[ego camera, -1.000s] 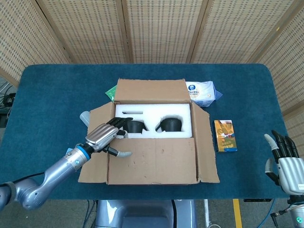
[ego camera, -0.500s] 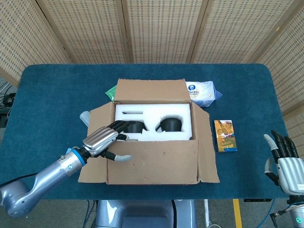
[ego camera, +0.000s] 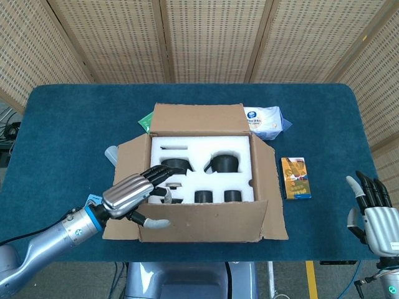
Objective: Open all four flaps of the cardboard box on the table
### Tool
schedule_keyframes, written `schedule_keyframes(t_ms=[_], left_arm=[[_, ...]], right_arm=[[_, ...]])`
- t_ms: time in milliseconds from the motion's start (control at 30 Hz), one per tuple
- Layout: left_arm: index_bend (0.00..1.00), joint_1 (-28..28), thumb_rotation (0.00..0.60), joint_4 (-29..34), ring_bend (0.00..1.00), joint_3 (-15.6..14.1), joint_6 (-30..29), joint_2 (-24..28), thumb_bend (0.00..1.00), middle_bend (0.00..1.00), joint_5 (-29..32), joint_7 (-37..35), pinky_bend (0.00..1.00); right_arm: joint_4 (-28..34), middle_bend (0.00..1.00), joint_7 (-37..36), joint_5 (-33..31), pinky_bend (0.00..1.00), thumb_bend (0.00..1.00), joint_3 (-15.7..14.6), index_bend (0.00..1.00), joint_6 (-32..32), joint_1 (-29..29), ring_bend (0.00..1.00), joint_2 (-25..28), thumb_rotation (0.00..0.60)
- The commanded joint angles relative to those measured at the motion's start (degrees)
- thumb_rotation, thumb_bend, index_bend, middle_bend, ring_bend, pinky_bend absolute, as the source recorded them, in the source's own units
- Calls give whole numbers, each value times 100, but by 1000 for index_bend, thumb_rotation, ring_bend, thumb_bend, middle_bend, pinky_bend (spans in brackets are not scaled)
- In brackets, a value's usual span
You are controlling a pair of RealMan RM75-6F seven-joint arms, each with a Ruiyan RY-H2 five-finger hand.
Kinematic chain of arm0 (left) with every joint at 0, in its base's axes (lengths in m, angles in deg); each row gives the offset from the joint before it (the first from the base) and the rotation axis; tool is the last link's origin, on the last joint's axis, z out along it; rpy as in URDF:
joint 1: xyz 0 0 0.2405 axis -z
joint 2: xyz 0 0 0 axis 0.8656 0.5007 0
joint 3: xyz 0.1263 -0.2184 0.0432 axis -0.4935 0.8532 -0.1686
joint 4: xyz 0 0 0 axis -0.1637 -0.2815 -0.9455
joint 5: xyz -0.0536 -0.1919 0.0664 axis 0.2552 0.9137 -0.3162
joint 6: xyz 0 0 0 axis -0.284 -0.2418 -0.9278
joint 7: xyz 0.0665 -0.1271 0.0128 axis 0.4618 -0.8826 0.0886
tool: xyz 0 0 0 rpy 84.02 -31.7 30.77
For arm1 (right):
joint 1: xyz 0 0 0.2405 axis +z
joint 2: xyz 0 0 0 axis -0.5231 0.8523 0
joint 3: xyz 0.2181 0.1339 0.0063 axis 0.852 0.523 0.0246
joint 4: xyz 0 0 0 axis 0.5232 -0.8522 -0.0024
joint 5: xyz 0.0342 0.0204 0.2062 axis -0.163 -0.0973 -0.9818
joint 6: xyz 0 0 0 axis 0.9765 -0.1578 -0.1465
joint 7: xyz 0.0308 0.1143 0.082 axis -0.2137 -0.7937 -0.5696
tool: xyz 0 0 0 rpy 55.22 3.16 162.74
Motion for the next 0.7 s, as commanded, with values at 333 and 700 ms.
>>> schedule_keyframes(t_ms=[333,700], left_arm=[[535,-26,73,225,0,-315,-156,533,0,0,-1179,-946,0],[535,-27,74,358,0,-631,-402,760,0,0,-1956,-1181,0]], right_arm=[[58,1,52,51,0,801,-11,0,-50,-26,0,14,600],[108,1,111,78,0,801,-11,0,-79,-39,0,26,600]])
